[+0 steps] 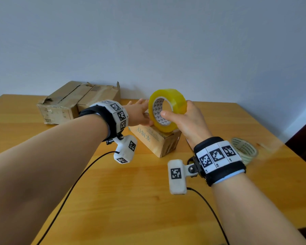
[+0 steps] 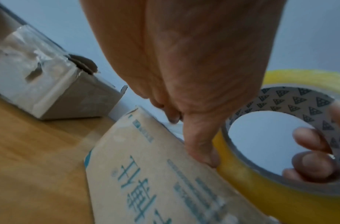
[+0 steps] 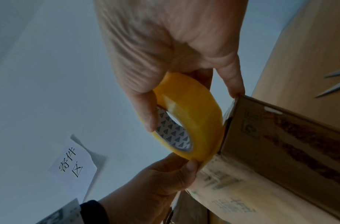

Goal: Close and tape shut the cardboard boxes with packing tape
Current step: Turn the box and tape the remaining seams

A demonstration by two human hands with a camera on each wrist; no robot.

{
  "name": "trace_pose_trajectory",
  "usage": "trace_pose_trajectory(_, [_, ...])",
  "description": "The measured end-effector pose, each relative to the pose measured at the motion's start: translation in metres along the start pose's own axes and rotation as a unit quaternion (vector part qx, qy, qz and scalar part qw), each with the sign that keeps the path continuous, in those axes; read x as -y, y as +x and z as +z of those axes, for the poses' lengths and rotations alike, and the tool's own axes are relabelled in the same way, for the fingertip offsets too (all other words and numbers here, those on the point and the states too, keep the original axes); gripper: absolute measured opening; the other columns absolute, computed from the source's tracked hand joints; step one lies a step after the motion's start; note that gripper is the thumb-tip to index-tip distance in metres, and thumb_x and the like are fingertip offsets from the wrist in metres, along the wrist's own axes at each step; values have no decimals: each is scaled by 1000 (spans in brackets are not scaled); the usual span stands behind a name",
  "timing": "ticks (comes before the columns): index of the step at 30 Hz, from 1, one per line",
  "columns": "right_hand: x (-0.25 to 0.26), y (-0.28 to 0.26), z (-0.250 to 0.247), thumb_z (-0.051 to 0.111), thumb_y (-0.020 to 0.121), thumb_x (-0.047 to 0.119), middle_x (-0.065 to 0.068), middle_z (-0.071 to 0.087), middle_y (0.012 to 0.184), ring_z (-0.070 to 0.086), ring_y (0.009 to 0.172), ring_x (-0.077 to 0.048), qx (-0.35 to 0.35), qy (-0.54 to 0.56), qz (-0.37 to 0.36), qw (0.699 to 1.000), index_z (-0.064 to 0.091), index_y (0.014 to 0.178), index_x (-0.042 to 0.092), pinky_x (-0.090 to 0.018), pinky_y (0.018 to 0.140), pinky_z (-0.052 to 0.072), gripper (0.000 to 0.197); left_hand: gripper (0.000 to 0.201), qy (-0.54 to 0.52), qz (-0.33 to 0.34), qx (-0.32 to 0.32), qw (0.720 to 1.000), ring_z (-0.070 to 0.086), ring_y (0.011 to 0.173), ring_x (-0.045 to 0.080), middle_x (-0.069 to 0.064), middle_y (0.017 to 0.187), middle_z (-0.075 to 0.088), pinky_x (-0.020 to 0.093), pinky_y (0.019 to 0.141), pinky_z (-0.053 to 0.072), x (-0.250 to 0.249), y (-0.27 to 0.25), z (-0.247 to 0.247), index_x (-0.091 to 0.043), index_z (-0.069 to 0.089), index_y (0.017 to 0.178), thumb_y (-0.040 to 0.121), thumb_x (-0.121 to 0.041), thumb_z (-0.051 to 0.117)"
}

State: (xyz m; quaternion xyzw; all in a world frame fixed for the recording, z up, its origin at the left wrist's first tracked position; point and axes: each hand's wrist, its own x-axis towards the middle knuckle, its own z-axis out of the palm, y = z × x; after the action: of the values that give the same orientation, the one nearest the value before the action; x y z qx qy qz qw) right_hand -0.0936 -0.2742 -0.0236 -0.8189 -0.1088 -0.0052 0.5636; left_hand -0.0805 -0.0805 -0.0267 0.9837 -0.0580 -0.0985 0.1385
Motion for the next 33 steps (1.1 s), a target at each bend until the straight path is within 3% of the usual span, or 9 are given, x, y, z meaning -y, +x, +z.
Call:
trace_pose_trajectory(3, [-3,-1,-3,87,75,40,7,75,105,73,96,-14,6,-1,-7,1000,63,111,27,-49,82,63,46,57,-26,-5,25,999,22,149,17,-5,153,39,49,122,13,-1,1,0,-29,25,154,102,-38,47])
trace_pose_trajectory(8, [0,-5,-4,87,73,34,4,76,101,74,91,-16,15,10,-11,1000,65,105,24,-50,78,64,41,55,2,-1,48,999,18,150,18,-8,161,24,49,122,12,0,1,-3,-32,23,156,104,-39,42])
trace_pose_trajectory(11, [0,-7,-9,85,67,33,3,78,97,75,91,-16,-5,32,-20,999,69,101,21,-48,82,63,40,58,26,5,52,998,5,152,15,-9,166,6,48,123,2,3,3,-1,-32,15,158,105,-40,38])
trace_pose_trajectory(16, [0,-11,-24,83,78,27,3,77,97,74,91,-13,2,46,-23,999,69,102,18,-38,80,60,30,58,63,-20,54,996,-3,153,16,-5,166,-3,49,122,-2,-3,5,1,-27,8,159,107,-37,32])
trace_pose_trajectory(19, [0,-10,-24,86,77,40,4,77,106,74,98,-11,38,56,-16,998,68,113,20,-39,86,62,46,49,103,-13,37,994,9,152,22,2,165,13,50,121,7,-17,4,3,-19,25,156,108,-28,29])
trace_pose_trajectory(23, [3,-13,-24,81,81,52,4,78,107,74,98,-11,56,82,-11,995,70,115,20,-42,91,60,48,42,42,-25,20,999,33,142,26,7,154,37,44,118,24,-19,10,10,-17,45,146,105,-20,35])
trace_pose_trajectory(25, [3,-15,-25,72,87,59,2,79,106,75,100,-15,78,90,-10,993,74,113,22,-45,94,59,45,50,22,2,18,1000,23,147,25,3,161,26,49,121,18,-20,6,10,-24,35,152,103,-29,42])
trace_pose_trajectory(29, [4,-18,-26,59,97,55,-7,79,97,76,93,-25,88,123,1,988,75,109,17,-43,86,61,43,95,-3,19,65,998,-10,152,21,-8,165,-5,51,119,-9,-24,-8,7,-33,6,158,85,-62,60])
trace_pose_trajectory(33, [3,-15,-23,57,99,54,-13,77,88,75,83,-29,84,127,-2,988,74,105,11,-38,75,59,48,96,-3,-3,65,998,-12,151,24,-8,165,-8,52,119,-6,-28,-8,2,-35,5,158,86,-60,62])
